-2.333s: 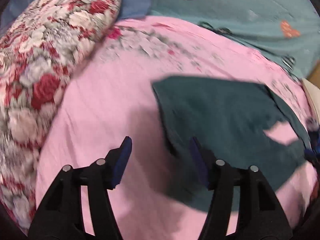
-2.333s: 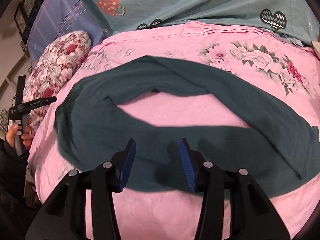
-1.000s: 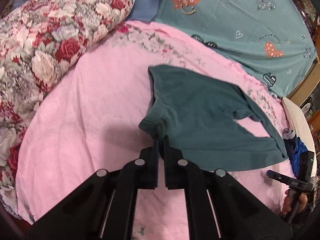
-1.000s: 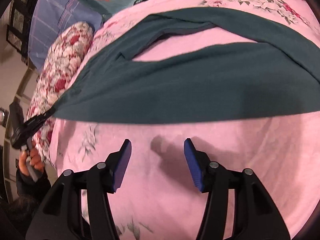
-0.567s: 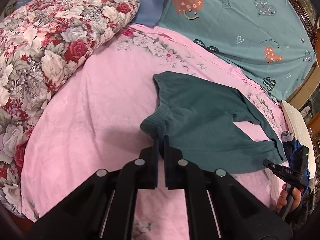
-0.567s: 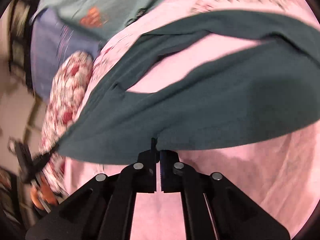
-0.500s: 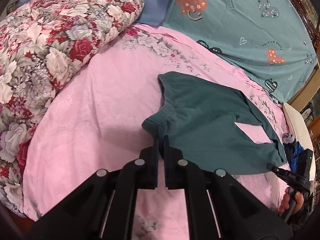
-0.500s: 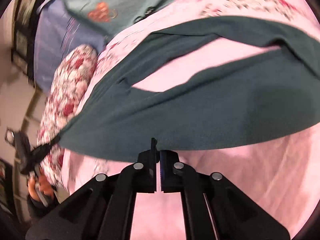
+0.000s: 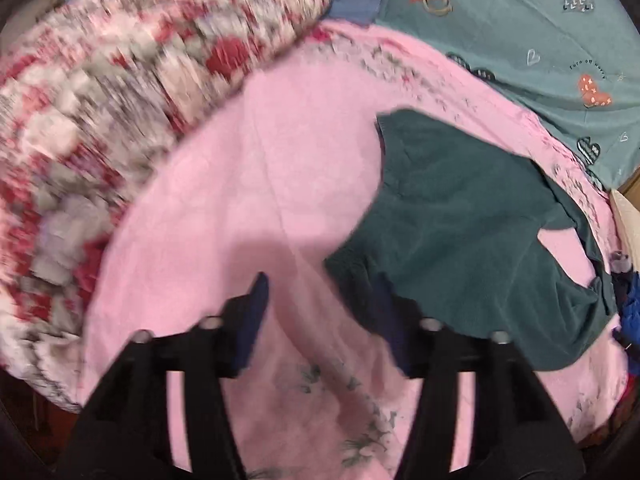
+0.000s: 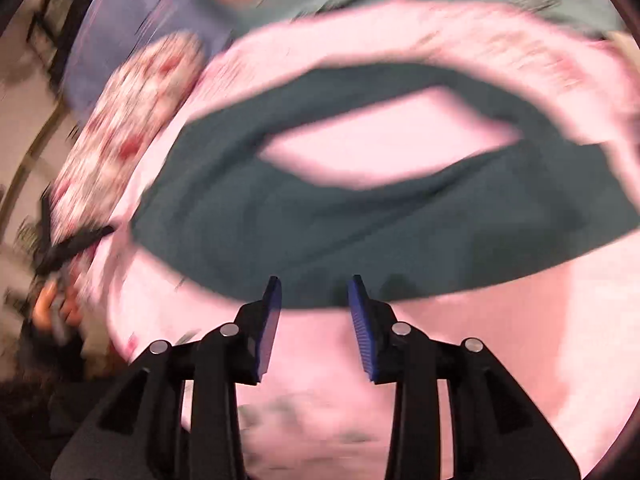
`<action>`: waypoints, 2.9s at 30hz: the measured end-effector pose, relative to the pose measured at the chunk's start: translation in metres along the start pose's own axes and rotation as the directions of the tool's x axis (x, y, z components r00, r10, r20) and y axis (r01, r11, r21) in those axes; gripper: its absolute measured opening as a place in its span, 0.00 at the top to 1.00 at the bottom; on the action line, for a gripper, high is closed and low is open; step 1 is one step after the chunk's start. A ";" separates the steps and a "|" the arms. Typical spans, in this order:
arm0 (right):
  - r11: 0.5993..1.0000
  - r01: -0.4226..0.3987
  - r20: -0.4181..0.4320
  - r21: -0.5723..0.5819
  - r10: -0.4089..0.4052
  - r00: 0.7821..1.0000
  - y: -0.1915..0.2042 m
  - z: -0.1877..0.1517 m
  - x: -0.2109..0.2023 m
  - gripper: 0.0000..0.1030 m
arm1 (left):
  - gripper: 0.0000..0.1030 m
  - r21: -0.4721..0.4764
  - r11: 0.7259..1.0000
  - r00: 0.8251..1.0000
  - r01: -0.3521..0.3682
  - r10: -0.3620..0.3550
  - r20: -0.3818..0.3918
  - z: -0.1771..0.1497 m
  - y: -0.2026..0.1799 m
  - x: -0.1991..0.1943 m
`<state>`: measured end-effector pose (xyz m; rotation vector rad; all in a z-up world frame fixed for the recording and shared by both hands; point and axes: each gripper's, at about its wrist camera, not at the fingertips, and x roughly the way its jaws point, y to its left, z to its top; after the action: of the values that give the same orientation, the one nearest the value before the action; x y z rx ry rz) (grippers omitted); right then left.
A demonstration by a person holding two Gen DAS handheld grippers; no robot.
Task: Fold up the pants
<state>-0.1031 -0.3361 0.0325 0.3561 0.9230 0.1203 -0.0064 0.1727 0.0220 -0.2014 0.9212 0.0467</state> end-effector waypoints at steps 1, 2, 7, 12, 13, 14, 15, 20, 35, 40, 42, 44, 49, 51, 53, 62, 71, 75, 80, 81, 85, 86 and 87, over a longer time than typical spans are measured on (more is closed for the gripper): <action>0.996 0.028 0.039 0.083 -0.031 0.999 -0.030 0.009 -0.010 0.64 | 0.40 0.004 1.000 0.999 -0.008 0.008 0.032 0.003 -0.002 -0.010; 0.988 0.047 0.061 0.146 -0.057 0.996 -0.054 0.015 -0.015 0.58 | 0.38 0.007 1.000 0.998 -0.008 0.008 0.062 0.006 -0.005 -0.020; 0.955 0.128 0.037 0.268 -0.143 0.989 -0.122 0.031 -0.001 0.57 | 0.33 0.097 0.994 0.989 0.043 -0.056 0.137 0.016 -0.054 -0.047; 0.972 0.135 -0.069 0.195 -0.123 0.990 -0.114 0.040 0.042 0.81 | 0.33 0.171 0.977 0.985 0.130 -0.147 0.088 0.018 -0.111 -0.031; 0.980 0.085 -0.074 0.182 -0.073 0.995 -0.114 0.040 0.040 0.97 | 0.33 0.179 0.974 0.984 0.142 -0.158 0.077 0.016 -0.120 -0.028; 0.980 0.026 -0.061 0.196 -0.014 0.998 -0.112 0.043 0.034 0.97 | 0.33 0.184 0.971 0.983 0.154 -0.169 0.066 0.014 -0.125 -0.024; 0.977 -0.017 -0.044 0.212 0.027 0.999 -0.113 0.045 0.031 0.97 | 0.33 0.190 0.968 0.983 0.165 -0.178 0.052 0.013 -0.131 -0.020; 0.896 -0.275 0.127 0.348 0.245 0.961 -0.145 0.101 -0.010 0.97 | 0.33 0.192 0.966 0.984 0.175 -0.177 -0.005 0.015 -0.145 0.003; 0.789 0.285 -0.037 0.544 -0.316 0.948 -0.284 0.309 0.101 0.69 | 0.32 0.190 0.970 0.984 0.154 -0.134 -0.116 0.021 -0.176 0.053; 0.829 0.339 -0.056 0.444 -0.352 0.934 -0.284 0.271 0.106 0.68 | 0.30 0.258 0.948 0.979 0.185 -0.154 -0.136 0.014 -0.194 0.057; 0.845 0.353 -0.073 0.402 -0.355 0.932 -0.282 0.259 0.107 0.60 | 0.30 0.270 0.942 0.977 0.198 -0.167 -0.135 0.016 -0.202 0.057; 0.865 0.367 -0.091 0.341 -0.359 0.929 -0.277 0.249 0.113 0.53 | 0.30 0.279 0.938 0.976 0.208 -0.180 -0.124 0.017 -0.210 0.056; 0.904 0.400 -0.109 0.150 -0.387 0.916 -0.247 0.235 0.137 0.89 | 0.29 0.296 0.927 0.970 0.231 -0.198 -0.139 0.014 -0.230 0.057; 0.870 0.487 -0.120 0.076 -0.477 0.870 -0.238 0.234 0.136 0.94 | 0.29 0.307 0.922 0.969 0.236 -0.199 -0.147 0.010 -0.234 0.055; 0.830 0.550 -0.090 0.091 -0.543 0.835 -0.242 0.236 0.119 0.96 | 0.28 0.312 0.918 0.967 0.244 -0.205 -0.152 0.006 -0.234 0.053; 0.885 0.465 -0.087 -0.024 -0.465 0.881 -0.230 0.187 0.062 0.55 | 0.26 0.350 0.884 0.945 0.311 -0.249 -0.211 -0.016 -0.248 0.057; 0.930 0.354 -0.238 -0.097 -0.367 0.899 -0.209 0.079 0.052 0.64 | 0.25 0.361 0.857 0.926 0.367 -0.298 -0.233 -0.032 -0.262 0.053; 0.923 0.360 -0.224 -0.131 -0.382 0.897 -0.197 0.067 0.038 0.95 | 0.25 0.352 0.862 0.926 0.364 -0.293 -0.239 -0.038 -0.262 0.051; 0.890 0.445 -0.194 -0.098 -0.456 0.869 -0.200 0.058 -0.018 0.95 | 0.22 0.353 0.858 0.924 0.373 -0.309 -0.225 -0.042 -0.257 0.044; 0.888 0.453 -0.207 -0.079 -0.459 0.864 -0.206 0.055 -0.024 0.95 | 0.22 0.353 0.858 0.924 0.373 -0.308 -0.227 -0.043 -0.255 0.045; 0.879 0.465 -0.325 -0.104 -0.472 0.820 -0.214 0.030 -0.007 0.86 | 0.22 0.352 0.856 0.919 0.377 -0.299 -0.258 -0.048 -0.254 0.053; 0.867 0.486 -0.328 -0.113 -0.494 0.805 -0.214 0.029 -0.004 0.78 | 0.22 0.359 0.855 0.918 0.375 -0.290 -0.269 -0.050 -0.254 0.055; 0.851 0.513 -0.313 -0.116 -0.521 0.794 -0.215 0.032 -0.005 0.75 | 0.22 0.368 0.853 0.919 0.371 -0.280 -0.278 -0.053 -0.253 0.056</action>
<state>-0.0911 -0.5460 -0.0216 0.0436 1.3278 -0.3266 0.0181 -0.0882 -0.0145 0.0372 1.0793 -0.4972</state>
